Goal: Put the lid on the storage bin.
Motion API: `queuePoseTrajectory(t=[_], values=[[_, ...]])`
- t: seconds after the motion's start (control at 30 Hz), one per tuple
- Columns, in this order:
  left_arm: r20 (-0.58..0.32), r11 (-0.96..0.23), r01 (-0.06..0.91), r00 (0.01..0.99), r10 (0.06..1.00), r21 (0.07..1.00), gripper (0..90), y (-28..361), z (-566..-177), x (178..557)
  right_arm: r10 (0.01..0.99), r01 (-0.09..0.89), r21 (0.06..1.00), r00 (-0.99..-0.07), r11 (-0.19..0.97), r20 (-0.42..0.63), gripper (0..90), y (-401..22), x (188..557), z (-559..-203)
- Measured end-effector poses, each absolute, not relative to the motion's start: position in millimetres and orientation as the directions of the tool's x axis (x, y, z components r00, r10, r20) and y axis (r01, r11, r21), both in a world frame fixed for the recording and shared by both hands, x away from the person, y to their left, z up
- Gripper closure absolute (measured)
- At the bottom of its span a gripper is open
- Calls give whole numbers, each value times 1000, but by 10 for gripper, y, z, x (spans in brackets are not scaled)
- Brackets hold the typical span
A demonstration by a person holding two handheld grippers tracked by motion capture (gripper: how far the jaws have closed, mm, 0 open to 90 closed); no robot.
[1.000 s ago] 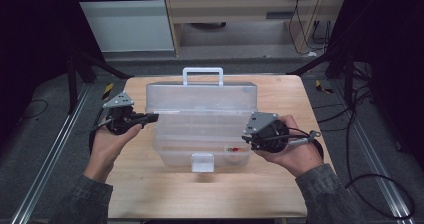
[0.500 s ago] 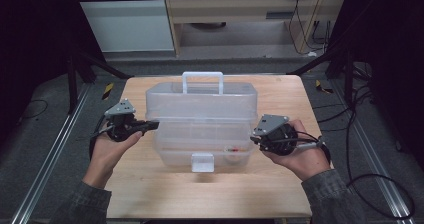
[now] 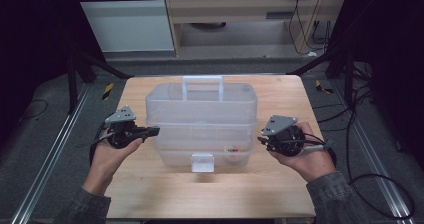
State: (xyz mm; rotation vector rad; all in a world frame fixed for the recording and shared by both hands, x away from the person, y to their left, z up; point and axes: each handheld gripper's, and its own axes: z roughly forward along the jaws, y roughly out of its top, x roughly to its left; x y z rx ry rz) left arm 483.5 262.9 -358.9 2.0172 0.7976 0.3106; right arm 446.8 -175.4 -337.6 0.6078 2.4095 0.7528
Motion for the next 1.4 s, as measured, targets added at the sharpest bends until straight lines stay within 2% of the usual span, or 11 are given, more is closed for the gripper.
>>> queuePoseTrajectory(t=[1.4], values=[[-98,-382,408,778,620,829,900,2611,-3654,4670,603,315,619,-725,719,-332,706,-1983,4504,-3519]])
